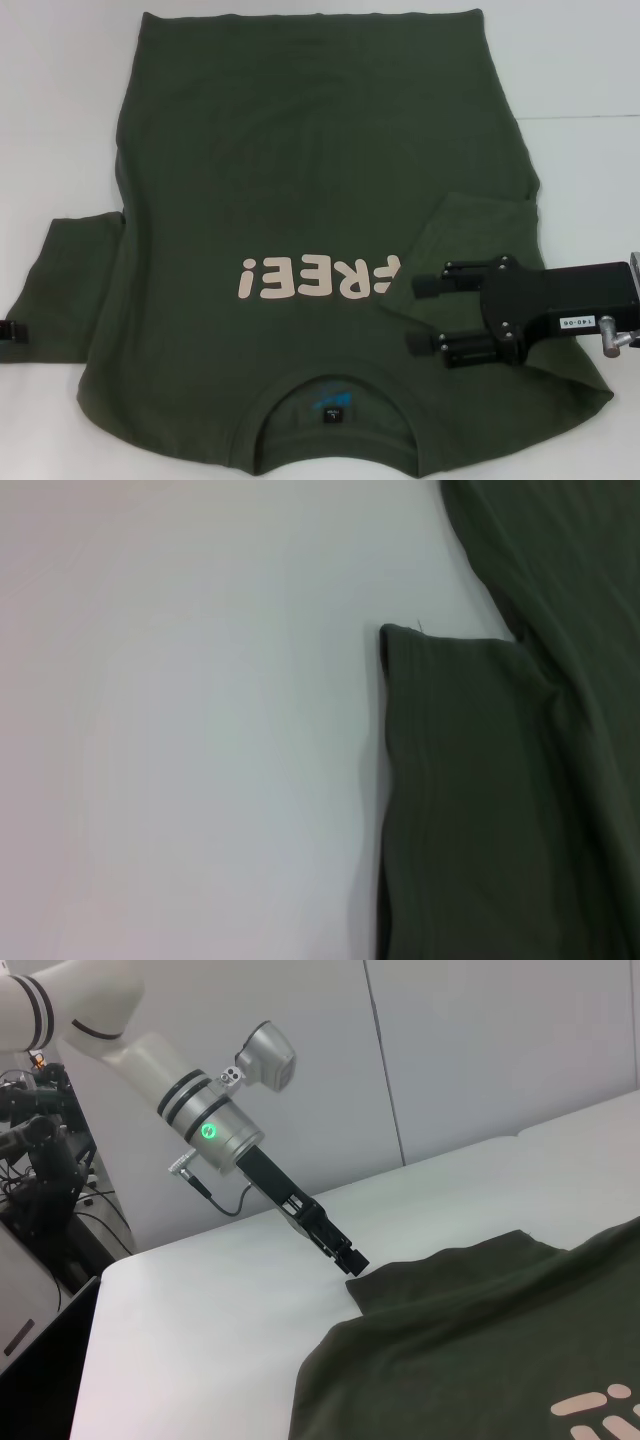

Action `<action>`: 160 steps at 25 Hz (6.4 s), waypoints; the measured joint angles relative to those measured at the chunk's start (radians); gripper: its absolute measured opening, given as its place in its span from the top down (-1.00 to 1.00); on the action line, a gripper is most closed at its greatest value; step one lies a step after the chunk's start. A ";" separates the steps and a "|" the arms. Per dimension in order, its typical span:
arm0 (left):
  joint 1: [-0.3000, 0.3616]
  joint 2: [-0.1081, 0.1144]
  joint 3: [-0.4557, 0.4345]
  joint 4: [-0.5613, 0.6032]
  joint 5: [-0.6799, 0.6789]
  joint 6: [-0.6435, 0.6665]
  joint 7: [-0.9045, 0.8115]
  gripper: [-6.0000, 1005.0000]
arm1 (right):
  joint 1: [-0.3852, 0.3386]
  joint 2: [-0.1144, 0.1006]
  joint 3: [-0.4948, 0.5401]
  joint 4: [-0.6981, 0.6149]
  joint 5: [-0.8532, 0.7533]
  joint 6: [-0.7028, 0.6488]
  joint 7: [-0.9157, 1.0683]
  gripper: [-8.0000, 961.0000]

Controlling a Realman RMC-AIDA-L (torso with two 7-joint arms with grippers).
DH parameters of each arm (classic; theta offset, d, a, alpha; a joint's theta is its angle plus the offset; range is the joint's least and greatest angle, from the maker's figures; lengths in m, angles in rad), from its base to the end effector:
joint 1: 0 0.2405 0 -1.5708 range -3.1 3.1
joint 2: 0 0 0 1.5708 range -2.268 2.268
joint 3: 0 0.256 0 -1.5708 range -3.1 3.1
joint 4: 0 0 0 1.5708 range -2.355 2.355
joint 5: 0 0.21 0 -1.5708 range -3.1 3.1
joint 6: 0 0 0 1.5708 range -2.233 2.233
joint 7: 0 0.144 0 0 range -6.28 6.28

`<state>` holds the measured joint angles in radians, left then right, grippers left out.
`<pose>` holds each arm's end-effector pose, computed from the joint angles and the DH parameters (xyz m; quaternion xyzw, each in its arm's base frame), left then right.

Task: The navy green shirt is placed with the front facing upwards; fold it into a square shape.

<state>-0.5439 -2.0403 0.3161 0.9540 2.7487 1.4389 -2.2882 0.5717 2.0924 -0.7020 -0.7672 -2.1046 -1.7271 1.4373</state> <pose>-0.3679 0.3233 0.0946 -0.7182 -0.6341 -0.0364 0.2843 0.2357 0.3228 0.0038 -0.9619 0.1656 0.2131 0.0451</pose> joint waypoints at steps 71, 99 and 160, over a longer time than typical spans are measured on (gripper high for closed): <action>-0.043 0.005 0.053 -0.077 -0.008 0.001 -0.026 -0.02 | -0.004 -0.003 0.001 0.002 0.000 0.011 0.005 -0.43; -0.036 -0.003 0.074 -0.043 -0.017 0.016 -0.006 0.49 | -0.005 -0.002 0.006 0.002 0.000 0.005 0.014 -0.40; -0.014 -0.003 0.063 -0.003 0.025 -0.006 -0.031 -0.36 | 0.019 -0.002 -0.004 0.013 0.000 0.029 0.020 -0.40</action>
<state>-0.5575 -2.0433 0.3789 0.9508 2.7740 1.4325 -2.3188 0.5906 2.0908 -0.7057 -0.7546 -2.1046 -1.6984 1.4573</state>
